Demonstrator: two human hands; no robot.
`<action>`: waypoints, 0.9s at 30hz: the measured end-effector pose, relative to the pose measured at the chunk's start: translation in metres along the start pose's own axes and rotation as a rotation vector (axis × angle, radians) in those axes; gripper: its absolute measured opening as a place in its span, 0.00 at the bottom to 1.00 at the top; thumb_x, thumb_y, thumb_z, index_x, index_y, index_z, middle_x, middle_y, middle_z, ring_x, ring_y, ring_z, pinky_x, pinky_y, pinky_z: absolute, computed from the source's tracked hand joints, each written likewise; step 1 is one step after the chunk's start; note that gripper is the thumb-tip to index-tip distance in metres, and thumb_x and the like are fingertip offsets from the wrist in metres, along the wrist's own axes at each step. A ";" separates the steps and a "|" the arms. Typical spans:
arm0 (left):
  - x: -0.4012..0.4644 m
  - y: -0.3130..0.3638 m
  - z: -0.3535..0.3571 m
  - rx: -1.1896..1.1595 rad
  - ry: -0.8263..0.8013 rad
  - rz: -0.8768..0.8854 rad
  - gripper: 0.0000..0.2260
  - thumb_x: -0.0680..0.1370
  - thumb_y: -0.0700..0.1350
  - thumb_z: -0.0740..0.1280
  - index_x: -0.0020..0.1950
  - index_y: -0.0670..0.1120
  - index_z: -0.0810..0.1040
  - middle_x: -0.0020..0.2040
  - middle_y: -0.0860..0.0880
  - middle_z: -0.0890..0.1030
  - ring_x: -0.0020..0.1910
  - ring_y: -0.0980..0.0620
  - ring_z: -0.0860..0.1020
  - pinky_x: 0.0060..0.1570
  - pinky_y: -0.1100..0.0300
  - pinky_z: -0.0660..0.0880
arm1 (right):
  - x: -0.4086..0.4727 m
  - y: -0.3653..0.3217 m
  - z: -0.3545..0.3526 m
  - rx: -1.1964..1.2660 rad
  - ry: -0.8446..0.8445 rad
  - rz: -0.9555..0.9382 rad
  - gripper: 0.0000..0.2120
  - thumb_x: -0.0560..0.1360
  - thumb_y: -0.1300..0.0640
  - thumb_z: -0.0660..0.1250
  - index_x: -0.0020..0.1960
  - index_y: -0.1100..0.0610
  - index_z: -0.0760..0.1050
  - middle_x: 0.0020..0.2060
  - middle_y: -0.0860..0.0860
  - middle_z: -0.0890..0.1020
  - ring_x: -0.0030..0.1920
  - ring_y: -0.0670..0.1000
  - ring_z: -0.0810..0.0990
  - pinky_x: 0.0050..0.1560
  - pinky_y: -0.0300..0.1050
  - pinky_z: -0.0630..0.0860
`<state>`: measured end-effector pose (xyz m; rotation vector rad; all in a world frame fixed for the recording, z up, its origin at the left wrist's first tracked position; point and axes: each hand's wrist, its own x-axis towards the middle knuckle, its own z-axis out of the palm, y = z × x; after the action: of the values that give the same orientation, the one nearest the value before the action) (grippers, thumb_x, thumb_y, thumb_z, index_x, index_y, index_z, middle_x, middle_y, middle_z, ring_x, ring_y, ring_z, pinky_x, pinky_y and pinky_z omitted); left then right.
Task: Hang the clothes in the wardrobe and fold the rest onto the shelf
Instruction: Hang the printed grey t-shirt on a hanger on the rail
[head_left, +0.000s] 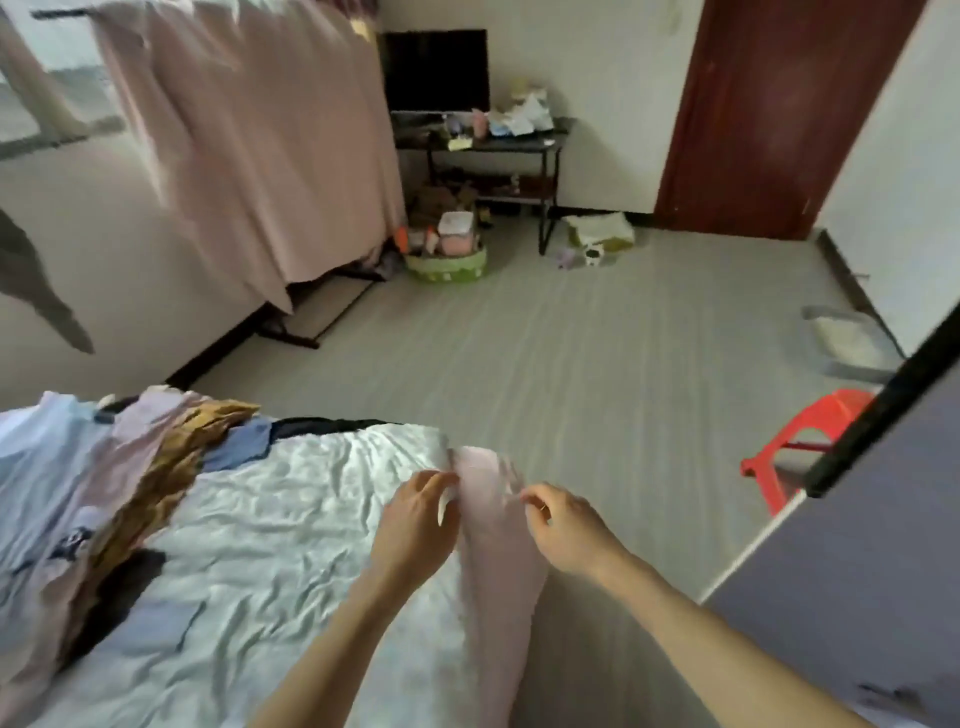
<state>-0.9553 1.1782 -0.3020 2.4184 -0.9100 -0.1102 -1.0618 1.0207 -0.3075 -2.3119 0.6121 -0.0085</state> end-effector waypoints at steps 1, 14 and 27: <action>-0.005 -0.030 -0.014 0.014 0.030 -0.059 0.15 0.79 0.43 0.62 0.65 0.47 0.74 0.64 0.49 0.75 0.62 0.48 0.73 0.60 0.56 0.69 | 0.018 -0.025 0.019 -0.005 -0.056 -0.045 0.15 0.80 0.55 0.54 0.62 0.54 0.73 0.62 0.51 0.77 0.61 0.52 0.74 0.59 0.41 0.69; -0.099 -0.374 -0.063 -0.059 -0.055 -0.927 0.19 0.79 0.43 0.59 0.70 0.44 0.67 0.68 0.44 0.69 0.67 0.46 0.68 0.62 0.54 0.68 | 0.146 -0.190 0.285 -0.146 -0.610 -0.192 0.16 0.80 0.55 0.52 0.65 0.54 0.71 0.57 0.50 0.77 0.47 0.46 0.75 0.48 0.40 0.73; -0.067 -0.637 -0.124 0.130 0.372 -1.190 0.34 0.79 0.45 0.60 0.78 0.48 0.43 0.78 0.45 0.45 0.76 0.42 0.45 0.72 0.44 0.51 | 0.251 -0.271 0.502 -0.205 -0.723 -0.504 0.17 0.80 0.57 0.52 0.67 0.54 0.68 0.62 0.51 0.74 0.59 0.50 0.74 0.57 0.43 0.71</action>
<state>-0.6007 1.6736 -0.5360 2.6246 0.7590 -0.0237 -0.6332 1.4100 -0.5387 -2.3740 -0.3481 0.6447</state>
